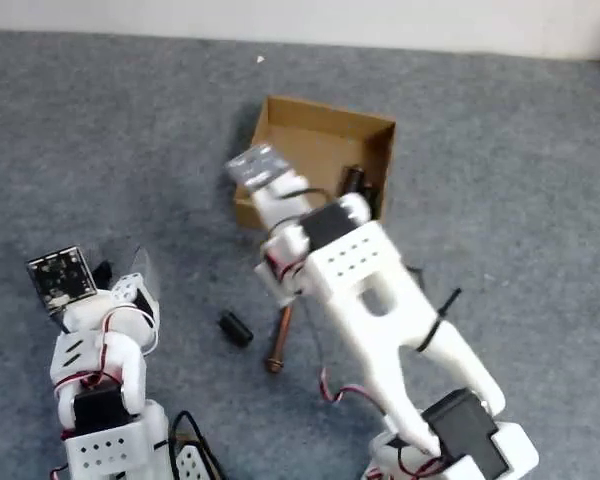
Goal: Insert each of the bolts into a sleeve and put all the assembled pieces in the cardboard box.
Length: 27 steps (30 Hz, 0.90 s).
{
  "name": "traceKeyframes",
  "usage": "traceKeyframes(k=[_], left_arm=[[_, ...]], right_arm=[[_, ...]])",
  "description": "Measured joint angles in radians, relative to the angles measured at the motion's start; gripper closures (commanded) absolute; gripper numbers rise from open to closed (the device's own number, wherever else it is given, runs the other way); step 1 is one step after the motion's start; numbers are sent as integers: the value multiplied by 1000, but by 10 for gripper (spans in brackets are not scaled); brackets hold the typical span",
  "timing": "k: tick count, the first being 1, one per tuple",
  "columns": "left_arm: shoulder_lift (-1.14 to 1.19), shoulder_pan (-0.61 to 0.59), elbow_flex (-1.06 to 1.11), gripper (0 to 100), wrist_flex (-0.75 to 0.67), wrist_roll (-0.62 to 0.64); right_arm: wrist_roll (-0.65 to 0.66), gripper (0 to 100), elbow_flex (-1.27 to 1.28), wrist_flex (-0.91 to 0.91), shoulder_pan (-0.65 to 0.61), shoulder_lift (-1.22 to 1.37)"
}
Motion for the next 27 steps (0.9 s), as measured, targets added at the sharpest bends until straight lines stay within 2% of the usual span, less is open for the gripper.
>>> traceKeyframes(k=[6,11,22,27], left_arm=[[0,-21,0,797,0,0],[0,-21,0,797,0,0],[0,-21,0,797,0,0],[0,-21,0,797,0,0]], right_arm=[[-69,853,121,-164,-160,3],[-95,853,146,-259,-233,104],[-97,854,149,-370,-281,293],[-97,960,144,-387,-278,353]])
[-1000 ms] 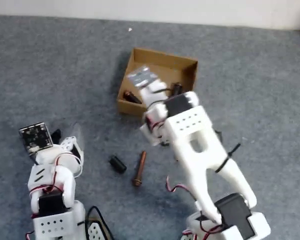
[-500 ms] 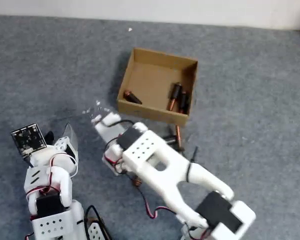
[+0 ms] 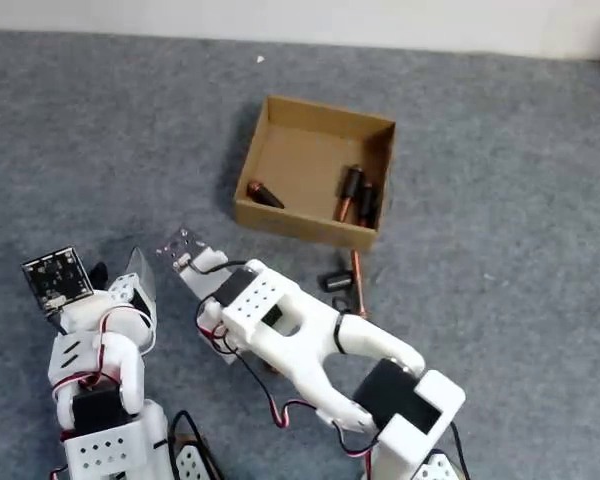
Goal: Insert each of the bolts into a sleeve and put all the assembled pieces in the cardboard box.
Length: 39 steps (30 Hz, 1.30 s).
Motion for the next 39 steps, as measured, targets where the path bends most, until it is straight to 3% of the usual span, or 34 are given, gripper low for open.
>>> traceKeyframes(k=[2,10,21,31,39], left_arm=[[0,0,0,797,0,0],[0,0,0,797,0,0],[0,3,0,797,0,0],[0,178,-11,797,2,0],[0,433,-135,793,166,-87]], right_arm=[[0,998,-3,-5,3,14],[0,993,8,28,28,-46],[0,993,78,244,250,-618],[-49,993,318,256,600,-1040],[-201,993,503,150,816,-1197]])
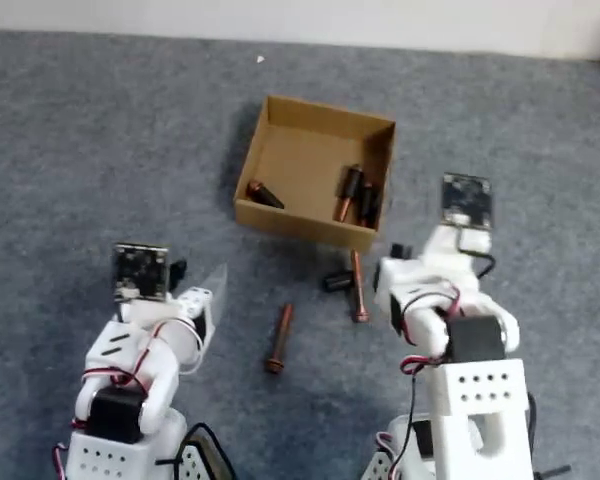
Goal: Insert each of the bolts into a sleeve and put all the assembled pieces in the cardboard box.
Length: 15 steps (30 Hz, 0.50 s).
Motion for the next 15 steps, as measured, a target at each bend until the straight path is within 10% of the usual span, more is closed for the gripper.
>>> traceKeyframes(k=[15], left_arm=[[290,230,-261,793,23,-61]], right_arm=[[-112,993,155,-219,298,-25]])
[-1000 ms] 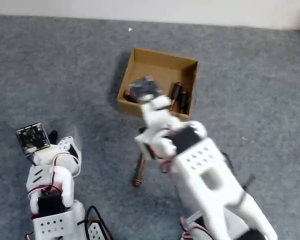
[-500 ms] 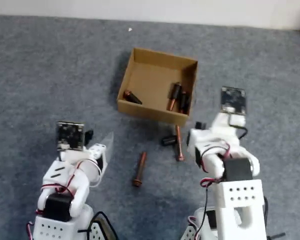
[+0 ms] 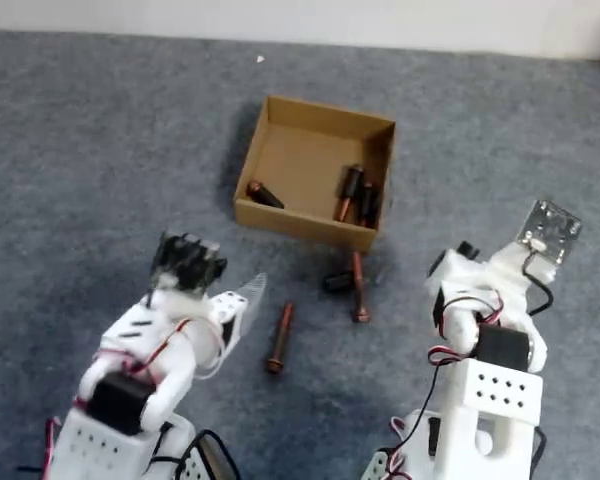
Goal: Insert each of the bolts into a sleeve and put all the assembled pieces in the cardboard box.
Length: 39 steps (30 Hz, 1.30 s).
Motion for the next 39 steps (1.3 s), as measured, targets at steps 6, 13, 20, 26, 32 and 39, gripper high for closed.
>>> traceKeyframes(k=[6,13,20,26,32,39], left_arm=[[430,129,-196,793,-18,149],[819,244,-253,793,-242,305],[1060,313,-255,793,-486,374],[1198,345,-290,793,-606,385],[1364,351,-414,793,-617,385],[1522,354,-528,796,-618,385]], right_arm=[[-6,993,0,-2,32,0],[-6,993,0,-2,28,0],[-6,993,0,-2,28,0],[-6,993,0,-2,28,0],[-6,993,0,-2,28,0],[-6,993,0,-2,28,0]])
